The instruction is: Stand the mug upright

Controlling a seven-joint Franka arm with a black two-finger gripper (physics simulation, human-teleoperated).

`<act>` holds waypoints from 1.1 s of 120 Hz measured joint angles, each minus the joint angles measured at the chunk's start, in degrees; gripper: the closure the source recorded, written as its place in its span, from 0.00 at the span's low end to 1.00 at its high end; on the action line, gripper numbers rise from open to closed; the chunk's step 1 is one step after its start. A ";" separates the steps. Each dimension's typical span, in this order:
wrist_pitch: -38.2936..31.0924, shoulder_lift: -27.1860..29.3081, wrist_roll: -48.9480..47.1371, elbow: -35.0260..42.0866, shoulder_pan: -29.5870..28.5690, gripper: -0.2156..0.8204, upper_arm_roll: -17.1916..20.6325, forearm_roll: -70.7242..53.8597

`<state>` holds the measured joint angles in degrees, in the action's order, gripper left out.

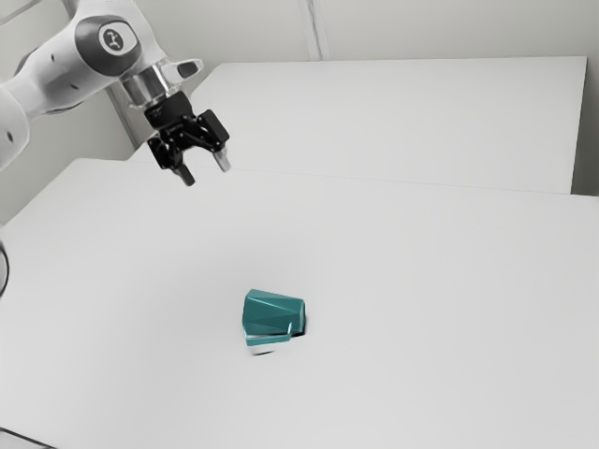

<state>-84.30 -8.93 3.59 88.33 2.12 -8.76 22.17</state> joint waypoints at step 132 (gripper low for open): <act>-12.03 -3.13 11.69 29.32 -0.09 0.21 -7.41 21.30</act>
<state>-96.33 -12.06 15.28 117.65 2.03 -16.17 43.47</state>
